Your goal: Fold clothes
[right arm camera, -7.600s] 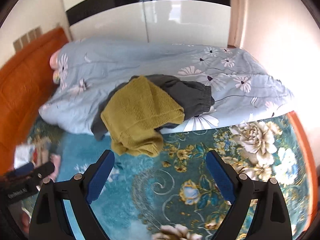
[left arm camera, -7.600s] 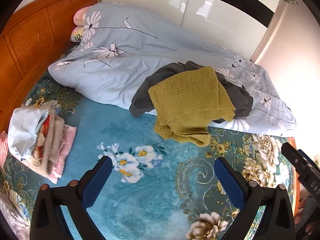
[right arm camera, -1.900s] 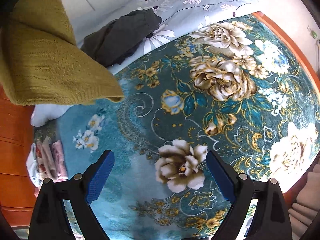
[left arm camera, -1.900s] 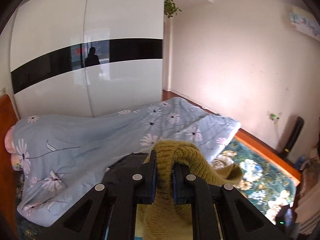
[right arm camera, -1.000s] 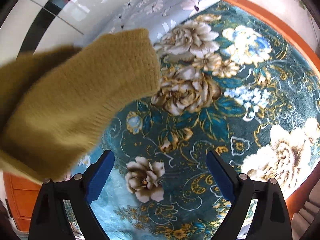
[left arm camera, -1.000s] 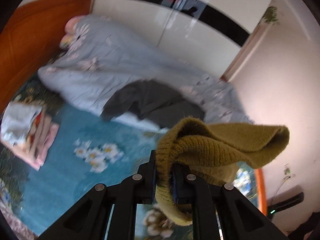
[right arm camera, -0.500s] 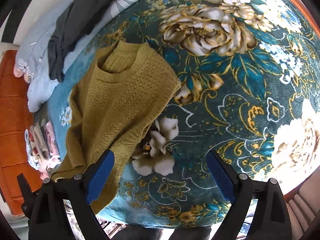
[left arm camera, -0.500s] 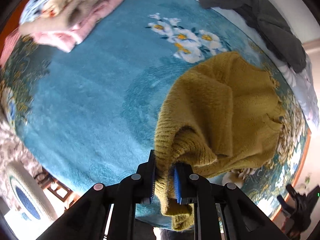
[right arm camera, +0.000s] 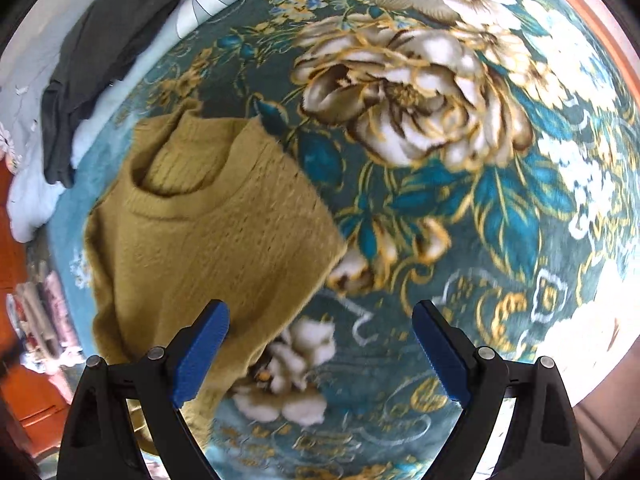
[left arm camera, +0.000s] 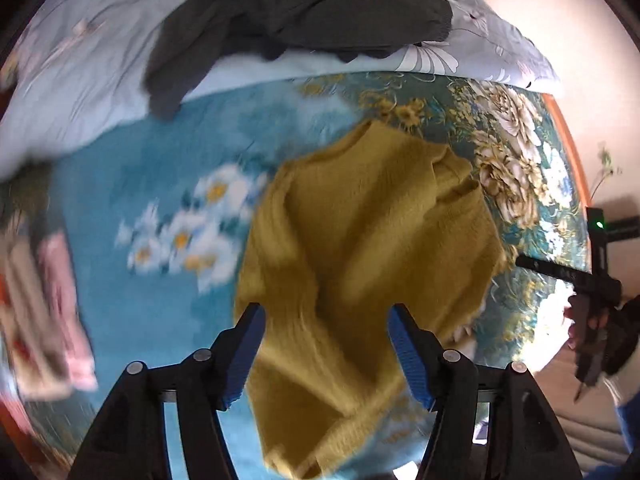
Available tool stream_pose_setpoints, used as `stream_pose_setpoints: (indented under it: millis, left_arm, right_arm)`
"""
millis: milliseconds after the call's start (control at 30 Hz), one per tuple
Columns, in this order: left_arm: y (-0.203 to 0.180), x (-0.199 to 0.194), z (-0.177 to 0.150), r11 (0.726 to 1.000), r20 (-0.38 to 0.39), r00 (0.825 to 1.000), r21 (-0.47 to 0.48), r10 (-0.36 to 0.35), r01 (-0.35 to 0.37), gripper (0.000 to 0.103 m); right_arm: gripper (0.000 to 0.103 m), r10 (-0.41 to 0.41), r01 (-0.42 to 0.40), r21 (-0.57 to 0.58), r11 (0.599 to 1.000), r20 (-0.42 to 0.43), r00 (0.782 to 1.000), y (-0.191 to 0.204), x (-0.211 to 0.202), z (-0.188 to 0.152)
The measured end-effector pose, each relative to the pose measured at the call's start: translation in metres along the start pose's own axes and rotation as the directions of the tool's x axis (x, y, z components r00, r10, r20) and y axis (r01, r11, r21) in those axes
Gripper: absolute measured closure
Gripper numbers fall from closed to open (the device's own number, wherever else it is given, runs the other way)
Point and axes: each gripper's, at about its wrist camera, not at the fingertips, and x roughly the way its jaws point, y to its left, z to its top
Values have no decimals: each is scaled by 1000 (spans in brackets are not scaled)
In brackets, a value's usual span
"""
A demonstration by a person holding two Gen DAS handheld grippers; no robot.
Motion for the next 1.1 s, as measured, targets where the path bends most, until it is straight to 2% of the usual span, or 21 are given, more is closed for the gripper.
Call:
stream_pose_setpoints:
  millis: [133,200,233,300,400,467,533,667,733,867,933,1033,1100]
  left_arm:
    - [-21,65,77,992,-16,999,114,48,-46,35]
    - [-37,88,102,973,3,996,214,87,-86,35]
    - [-48,97,114,953,19,994,281,111,-112,35]
    - [-72,115,132,888,39,990,438,137,-140,35]
    - [-103,136,147,768,42,991,628,127,-125,35]
    - [-117,150,153,699,13,992,708,127,-99,35]
    - [-124,166,156,634,-10,986,767,164,-98,35]
    - [-125,194,162,572,-81,976,819,201,-49,35]
    - [-124,201,162,532,-103,972,846,210,-25,35]
    - [-119,204,159,428,-107,972,904,210,7,31]
    - [-117,204,164,422,-119,971,906,210,20,31]
    - [-112,204,170,446,-118,970,895,212,11,32]
    - [-109,202,171,455,-111,971,890,214,1,36]
  right_arm:
    - [10,-40,41,-38,998,16,999,8,12,21]
    - [10,-63,64,-62,996,22,998,13,17,29]
    - [10,-71,73,-79,994,24,997,15,21,34]
    - [10,-75,76,-100,992,21,997,16,28,41]
    - [10,-86,86,-134,987,1,996,16,40,48]
    - [10,-92,89,-151,984,-9,996,15,47,51]
    - [10,-82,78,-160,984,-22,996,13,51,51]
    - [10,-68,62,-179,982,-29,997,9,57,49]
    - [10,-57,51,-186,981,-25,998,7,58,49]
    - [10,-23,21,-197,980,-7,1000,5,56,48]
    - [10,-8,8,-203,979,1,1000,4,56,47]
    - [12,-38,38,-174,984,4,999,-1,59,46]
    - [25,-48,46,-142,989,-12,999,-6,63,46]
